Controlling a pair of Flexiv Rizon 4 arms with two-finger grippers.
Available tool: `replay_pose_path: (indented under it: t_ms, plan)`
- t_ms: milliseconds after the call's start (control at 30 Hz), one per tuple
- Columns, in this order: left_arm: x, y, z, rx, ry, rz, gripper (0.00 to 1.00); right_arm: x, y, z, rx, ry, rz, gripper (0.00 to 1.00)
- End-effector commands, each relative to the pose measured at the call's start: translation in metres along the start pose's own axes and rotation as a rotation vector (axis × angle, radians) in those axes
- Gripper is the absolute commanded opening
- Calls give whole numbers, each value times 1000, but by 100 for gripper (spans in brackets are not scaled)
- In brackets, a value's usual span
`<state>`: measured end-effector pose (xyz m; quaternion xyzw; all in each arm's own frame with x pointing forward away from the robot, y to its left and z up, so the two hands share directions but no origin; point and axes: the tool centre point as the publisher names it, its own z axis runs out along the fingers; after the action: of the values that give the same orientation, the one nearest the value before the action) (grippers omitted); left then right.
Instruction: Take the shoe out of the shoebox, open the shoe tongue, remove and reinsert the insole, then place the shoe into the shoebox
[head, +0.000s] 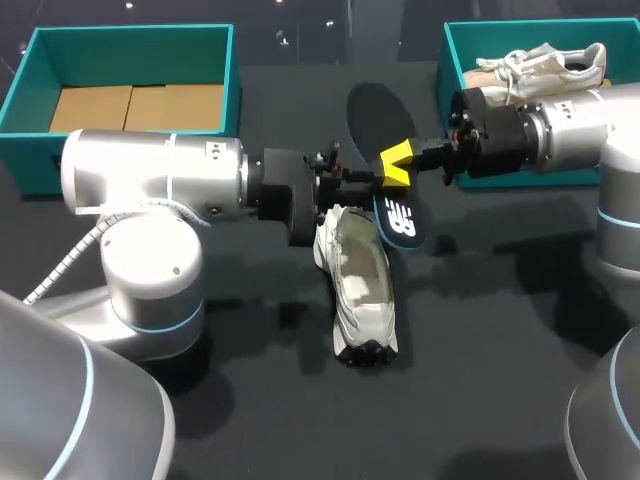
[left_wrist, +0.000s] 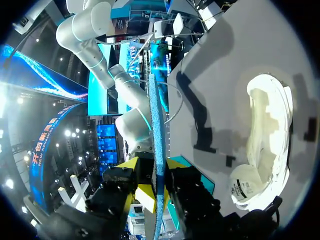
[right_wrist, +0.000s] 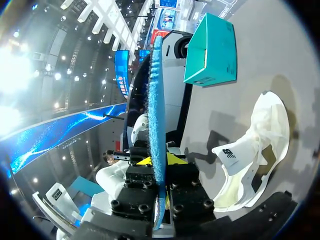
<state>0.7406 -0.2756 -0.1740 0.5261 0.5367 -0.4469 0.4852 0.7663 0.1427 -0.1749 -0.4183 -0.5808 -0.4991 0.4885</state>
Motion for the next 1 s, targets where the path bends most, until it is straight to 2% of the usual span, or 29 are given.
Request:
replay_pose_path:
  t_ms: [33, 400, 500, 533, 1000]
  plan:
    - [-6, 4, -25, -11, 3, -11, 100, -4, -3, -3, -3, 2, 10, 0]
    - [-31, 45, -78, -85, 36, -1, 100, -9, -10, -4, -7, -3, 54, 0]
    - [-37, 56, -88, -75, 56, 58, 100, -10, -11, -3, -9, -1, 62, 0]
    - [-39, 61, -91, -71, 20, 82, 100, -10, -11, -3, -10, -2, 63, 0]
    - [-39, 61, -91, -71, 20, 82, 100, -11, -11, -3, -9, -3, 61, 0]
